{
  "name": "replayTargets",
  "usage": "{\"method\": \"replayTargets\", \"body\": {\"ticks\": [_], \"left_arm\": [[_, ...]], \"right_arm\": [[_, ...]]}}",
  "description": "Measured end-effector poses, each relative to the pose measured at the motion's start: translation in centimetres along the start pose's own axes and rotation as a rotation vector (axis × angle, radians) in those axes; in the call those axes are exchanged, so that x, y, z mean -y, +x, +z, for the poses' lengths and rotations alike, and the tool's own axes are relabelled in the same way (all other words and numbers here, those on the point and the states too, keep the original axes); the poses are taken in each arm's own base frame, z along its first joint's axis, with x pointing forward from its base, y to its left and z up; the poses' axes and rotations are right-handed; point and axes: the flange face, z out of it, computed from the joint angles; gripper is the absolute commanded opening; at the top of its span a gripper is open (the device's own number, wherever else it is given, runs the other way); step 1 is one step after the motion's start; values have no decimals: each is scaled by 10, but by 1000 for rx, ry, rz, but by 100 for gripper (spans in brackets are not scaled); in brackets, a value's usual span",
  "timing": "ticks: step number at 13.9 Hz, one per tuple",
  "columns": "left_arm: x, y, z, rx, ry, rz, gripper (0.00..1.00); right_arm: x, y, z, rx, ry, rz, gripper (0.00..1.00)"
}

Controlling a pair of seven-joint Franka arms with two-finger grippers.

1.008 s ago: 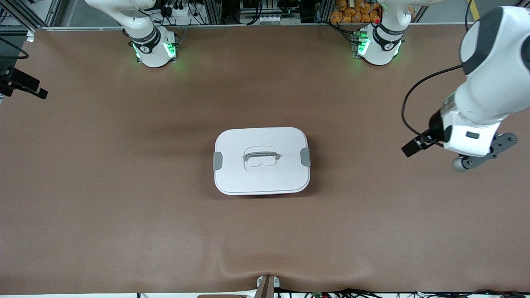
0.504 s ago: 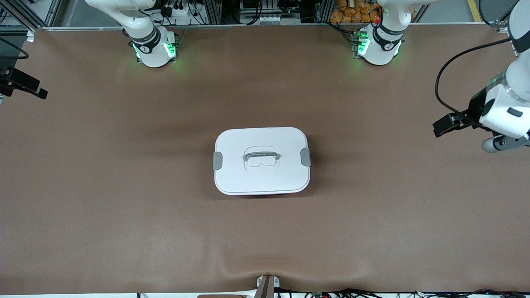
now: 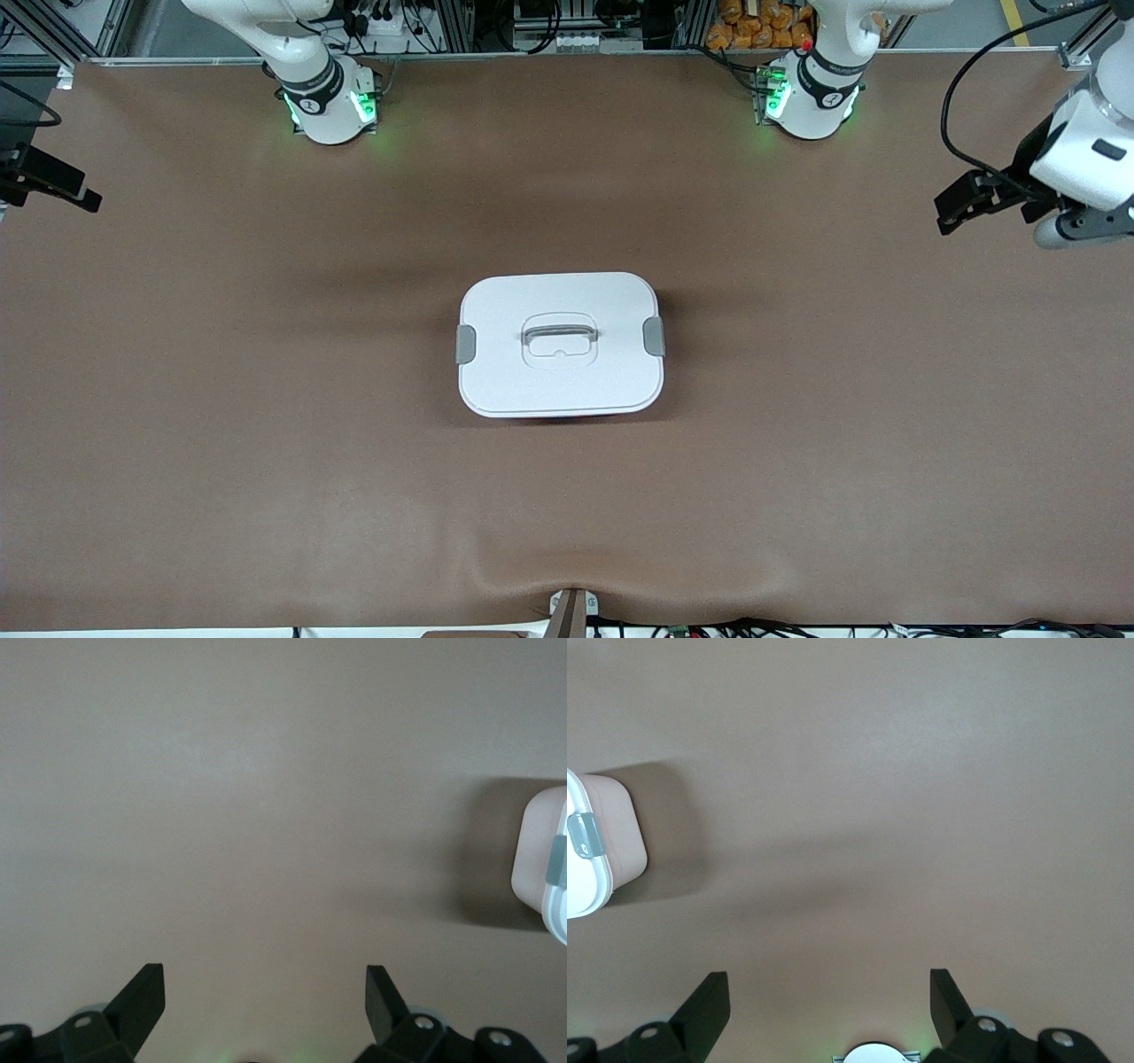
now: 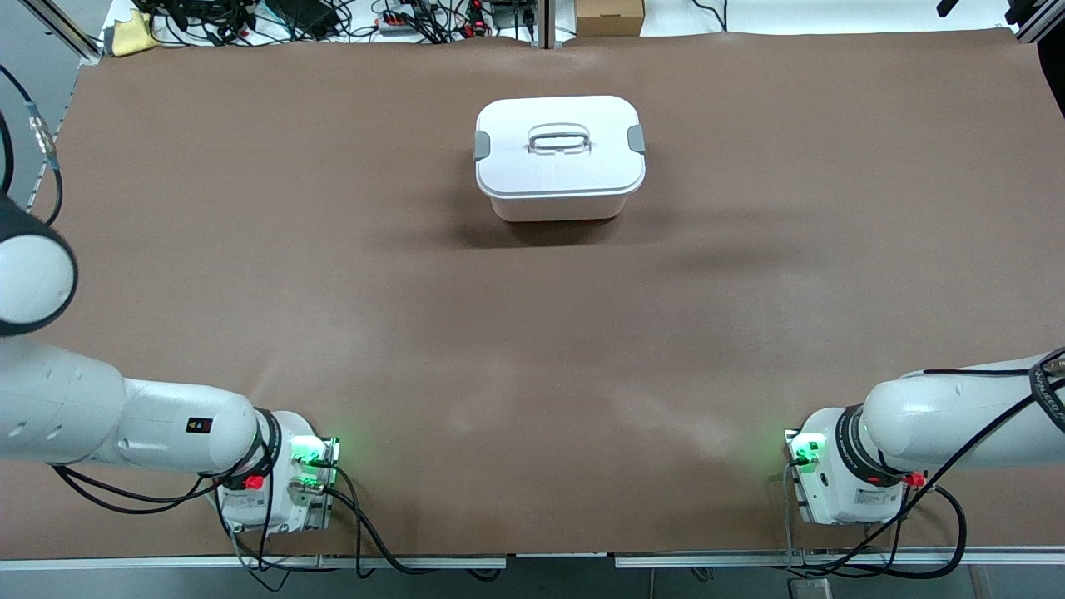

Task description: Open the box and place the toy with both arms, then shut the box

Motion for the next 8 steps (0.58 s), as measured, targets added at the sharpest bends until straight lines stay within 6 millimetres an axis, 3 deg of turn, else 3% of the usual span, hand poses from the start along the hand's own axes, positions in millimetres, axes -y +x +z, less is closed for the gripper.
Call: {"method": "replayTargets", "body": {"ticks": [3,8], "left_arm": [[0,-14,-1,-13,-18,7,100],[-4,-16,2,-9,-45,9,100]], "right_arm": [[0,0,0,0,0,0,100],[0,0,0,0,0,0,100]]}}
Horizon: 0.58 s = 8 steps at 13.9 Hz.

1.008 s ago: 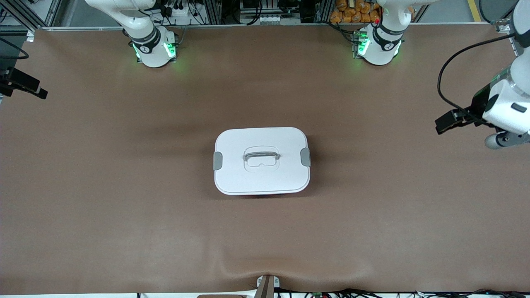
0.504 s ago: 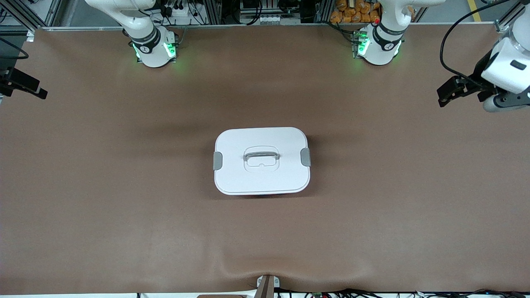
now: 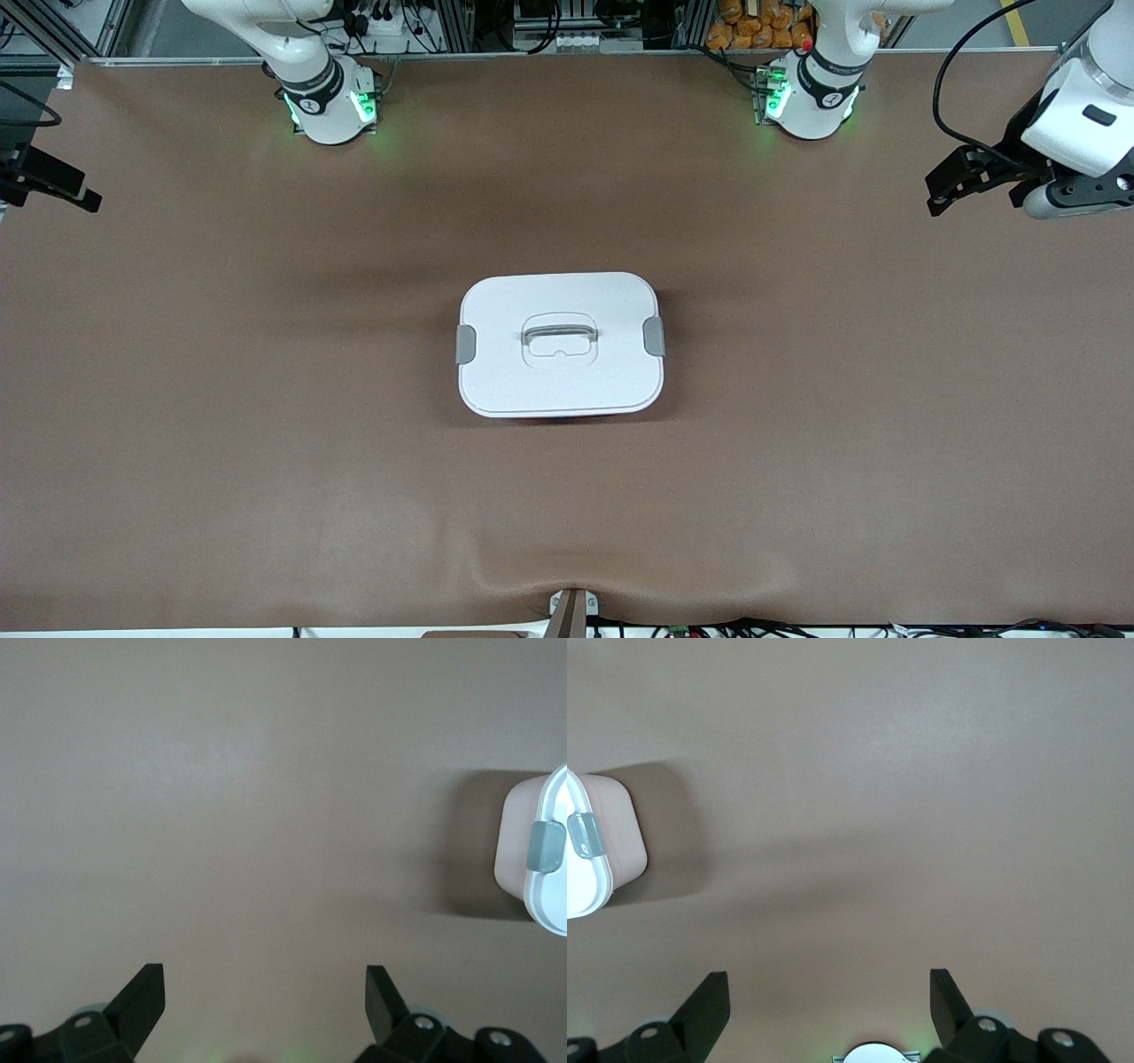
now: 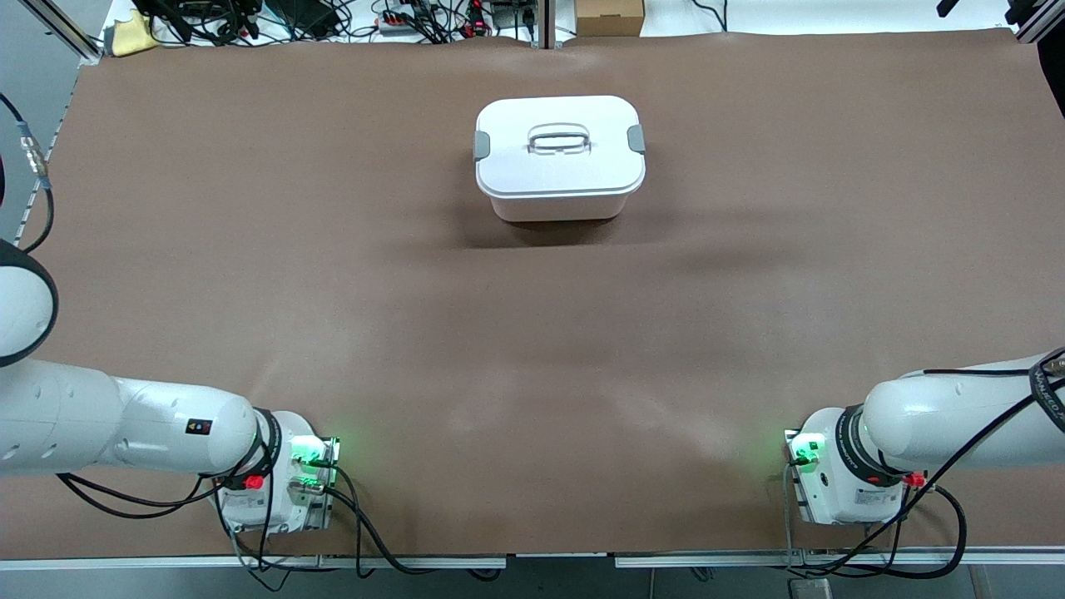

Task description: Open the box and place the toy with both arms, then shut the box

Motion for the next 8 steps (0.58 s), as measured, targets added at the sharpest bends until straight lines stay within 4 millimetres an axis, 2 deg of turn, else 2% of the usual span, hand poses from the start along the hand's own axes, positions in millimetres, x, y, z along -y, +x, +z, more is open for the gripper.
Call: {"method": "replayTargets", "body": {"ticks": [8], "left_arm": [[0,5,4,6,-31,-7,100]], "right_arm": [[0,0,0,0,0,0,100]]}}
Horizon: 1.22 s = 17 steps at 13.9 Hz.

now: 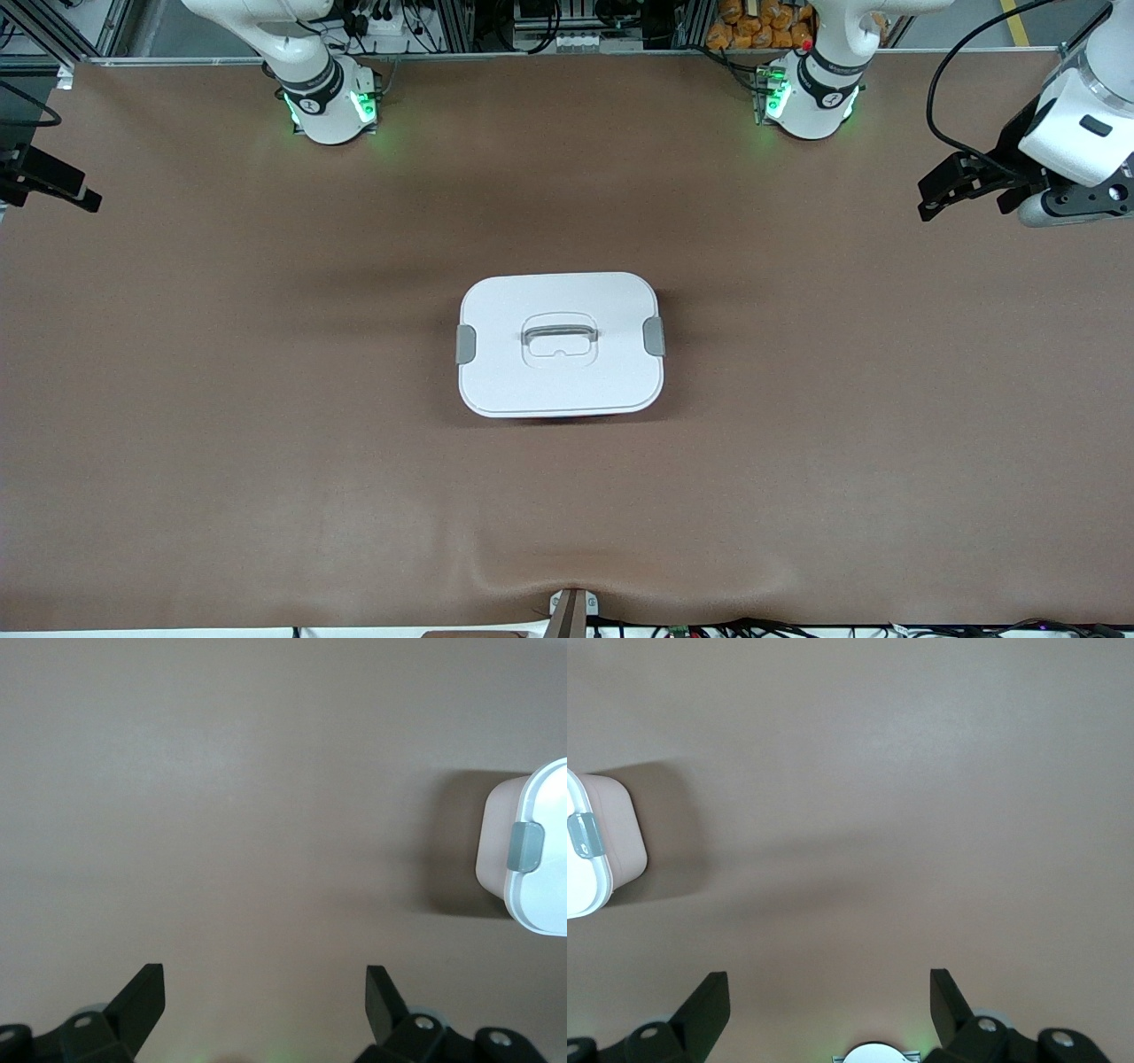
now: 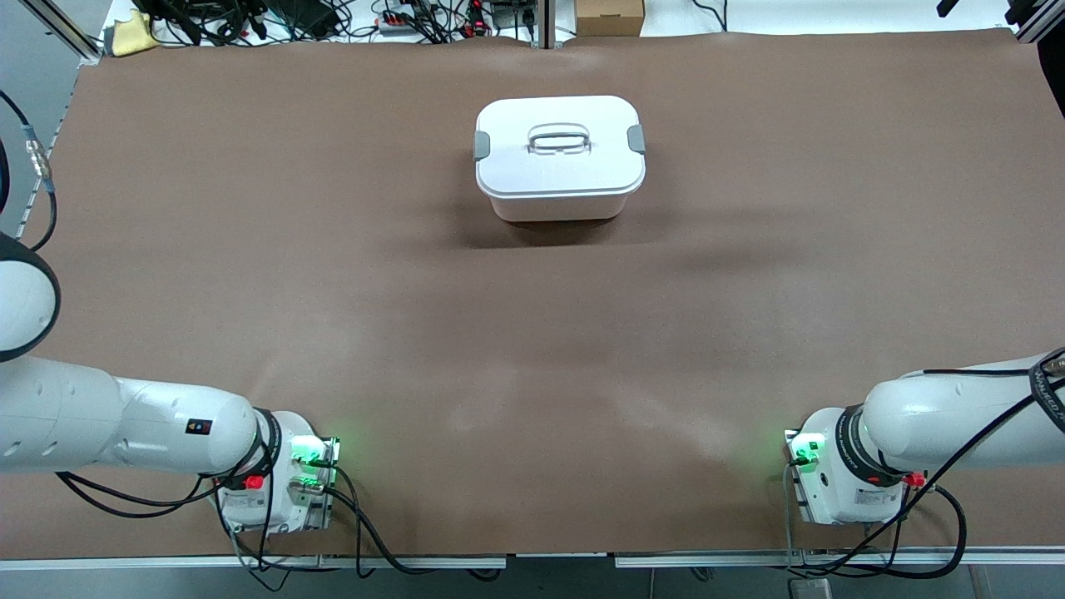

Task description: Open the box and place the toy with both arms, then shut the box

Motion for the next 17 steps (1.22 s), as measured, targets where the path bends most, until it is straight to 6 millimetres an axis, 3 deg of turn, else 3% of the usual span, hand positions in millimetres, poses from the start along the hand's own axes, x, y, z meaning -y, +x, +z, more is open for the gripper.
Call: {"method": "replayTargets", "body": {"ticks": [17], "left_arm": [[4,10,-5,-18,-5,51,100]], "right_arm": [[0,0,0,0,0,0,100]]}}
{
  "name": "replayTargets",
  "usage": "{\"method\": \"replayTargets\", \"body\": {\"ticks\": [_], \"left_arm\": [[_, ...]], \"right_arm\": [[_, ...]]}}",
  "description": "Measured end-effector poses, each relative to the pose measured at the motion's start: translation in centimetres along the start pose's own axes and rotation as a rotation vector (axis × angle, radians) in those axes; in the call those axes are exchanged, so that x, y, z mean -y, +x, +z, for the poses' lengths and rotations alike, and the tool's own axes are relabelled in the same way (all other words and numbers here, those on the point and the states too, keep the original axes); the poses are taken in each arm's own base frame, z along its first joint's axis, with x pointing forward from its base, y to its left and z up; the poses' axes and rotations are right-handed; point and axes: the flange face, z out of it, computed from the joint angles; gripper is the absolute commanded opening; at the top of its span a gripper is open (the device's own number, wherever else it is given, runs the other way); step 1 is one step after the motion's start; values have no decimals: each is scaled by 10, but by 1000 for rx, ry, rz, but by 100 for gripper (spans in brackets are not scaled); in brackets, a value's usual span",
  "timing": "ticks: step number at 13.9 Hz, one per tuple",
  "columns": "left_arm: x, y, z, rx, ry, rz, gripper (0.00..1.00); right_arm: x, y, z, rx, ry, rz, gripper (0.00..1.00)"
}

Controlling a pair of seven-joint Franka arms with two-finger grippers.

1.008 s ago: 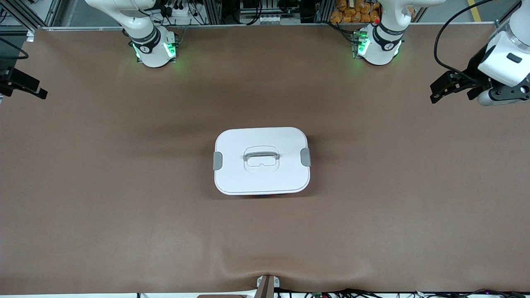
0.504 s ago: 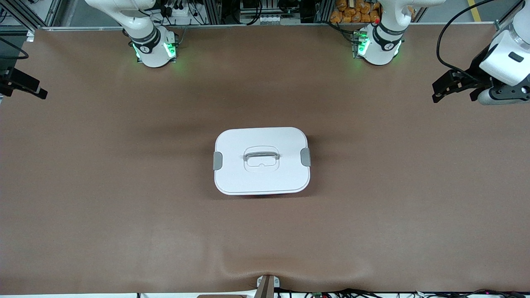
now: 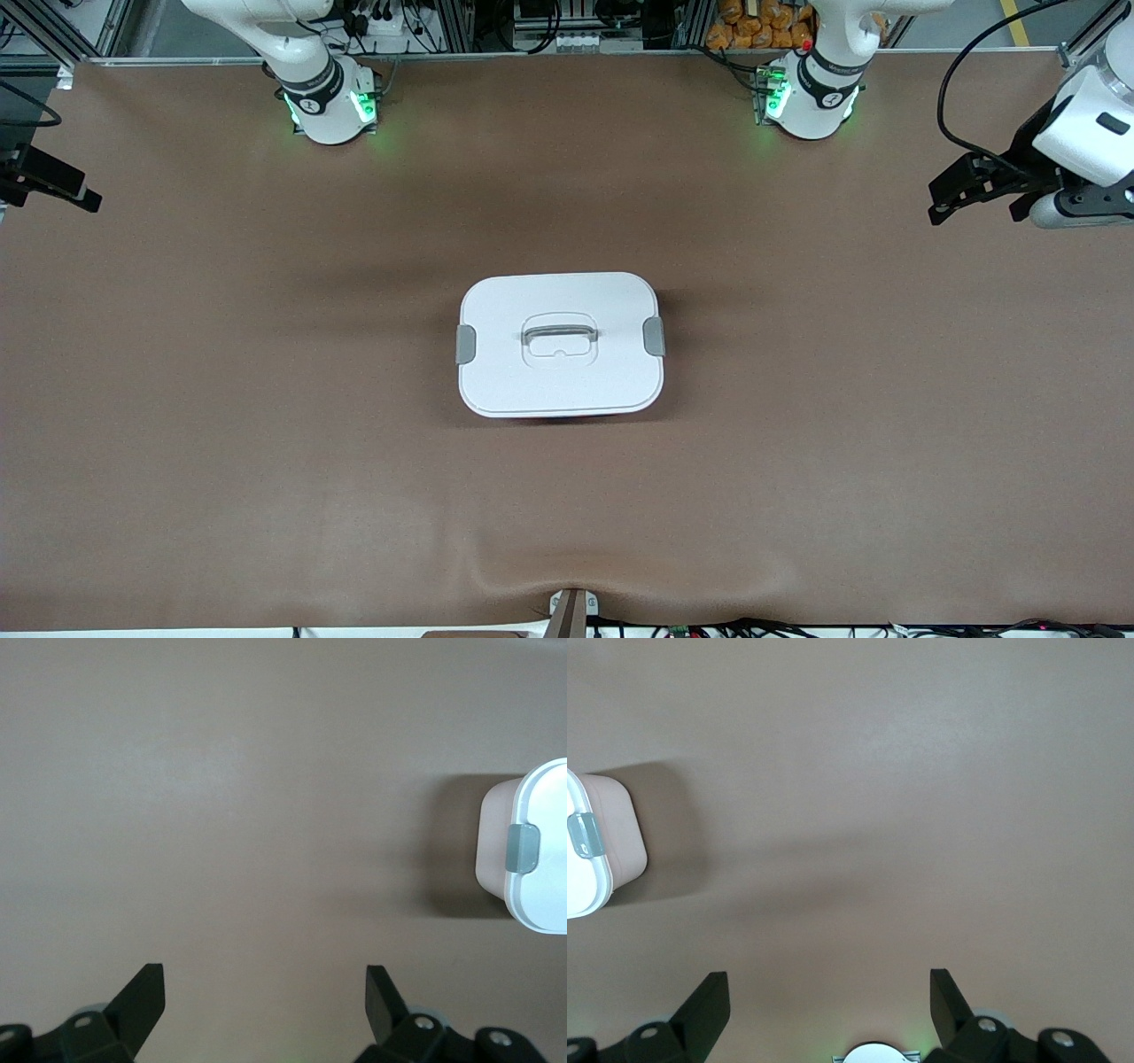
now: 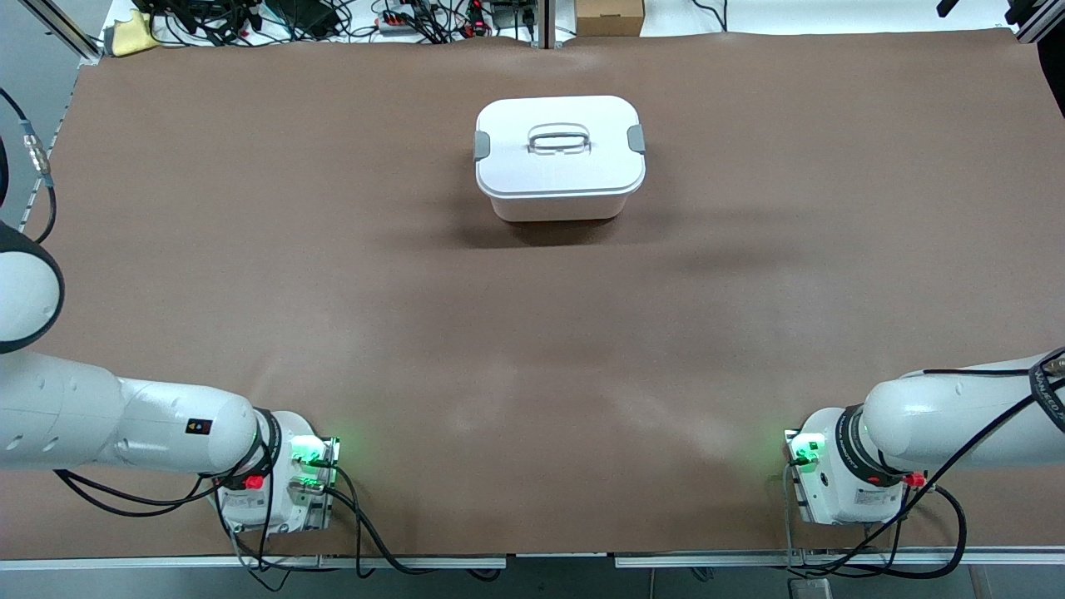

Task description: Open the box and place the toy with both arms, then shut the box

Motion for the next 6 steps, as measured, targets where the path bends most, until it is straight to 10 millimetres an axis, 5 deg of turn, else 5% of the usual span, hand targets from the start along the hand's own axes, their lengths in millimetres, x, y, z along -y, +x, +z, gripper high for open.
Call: {"method": "replayTargets", "body": {"ticks": [6], "left_arm": [[0,2,1,2,0,0,100]], "right_arm": [[0,0,0,0,0,0,100]]}}
